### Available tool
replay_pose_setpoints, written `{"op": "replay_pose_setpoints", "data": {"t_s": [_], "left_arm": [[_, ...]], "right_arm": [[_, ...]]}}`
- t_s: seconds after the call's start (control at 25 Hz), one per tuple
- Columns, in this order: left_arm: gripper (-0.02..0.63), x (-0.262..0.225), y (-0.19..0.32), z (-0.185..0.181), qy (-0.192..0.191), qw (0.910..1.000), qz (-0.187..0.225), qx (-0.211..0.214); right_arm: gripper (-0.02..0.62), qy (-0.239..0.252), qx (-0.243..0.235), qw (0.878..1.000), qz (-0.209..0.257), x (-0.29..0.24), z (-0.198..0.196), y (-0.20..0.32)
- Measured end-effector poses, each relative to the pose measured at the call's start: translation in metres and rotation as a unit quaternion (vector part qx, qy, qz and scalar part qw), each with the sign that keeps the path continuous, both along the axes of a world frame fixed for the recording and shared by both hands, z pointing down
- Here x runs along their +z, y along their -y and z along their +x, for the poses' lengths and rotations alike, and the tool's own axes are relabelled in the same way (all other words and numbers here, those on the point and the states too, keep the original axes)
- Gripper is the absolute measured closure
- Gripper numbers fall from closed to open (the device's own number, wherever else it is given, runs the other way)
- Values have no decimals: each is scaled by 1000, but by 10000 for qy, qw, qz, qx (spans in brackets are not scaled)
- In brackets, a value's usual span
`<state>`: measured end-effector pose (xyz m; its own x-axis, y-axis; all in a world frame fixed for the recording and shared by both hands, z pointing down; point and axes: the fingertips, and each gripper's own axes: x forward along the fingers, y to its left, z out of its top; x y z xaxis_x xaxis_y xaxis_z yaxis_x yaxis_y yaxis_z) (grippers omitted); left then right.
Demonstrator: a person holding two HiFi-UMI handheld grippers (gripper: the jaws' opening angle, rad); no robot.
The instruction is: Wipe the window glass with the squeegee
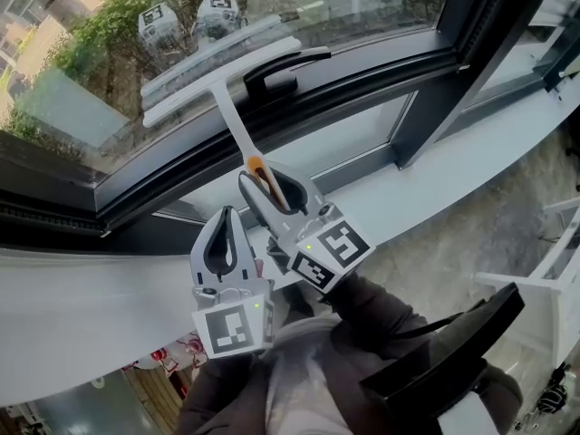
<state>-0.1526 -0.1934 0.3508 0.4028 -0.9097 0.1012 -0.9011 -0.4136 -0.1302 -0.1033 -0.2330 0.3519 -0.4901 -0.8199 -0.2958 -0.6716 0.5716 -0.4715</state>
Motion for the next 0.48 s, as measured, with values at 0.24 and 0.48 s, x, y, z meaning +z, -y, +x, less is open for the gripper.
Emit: {"op": "replay_pose_setpoints", "data": {"t_s": [0.24,0.48], "left_arm": [[604,-6,-11,2,-27,9996,91,-248],[604,-14,-30,3,-175,9976,230,-636]], "right_arm": [[502,34,-178,9998,-114,2,3,0],[506,-62,-287,9996,21,-6,19,-4]]}}
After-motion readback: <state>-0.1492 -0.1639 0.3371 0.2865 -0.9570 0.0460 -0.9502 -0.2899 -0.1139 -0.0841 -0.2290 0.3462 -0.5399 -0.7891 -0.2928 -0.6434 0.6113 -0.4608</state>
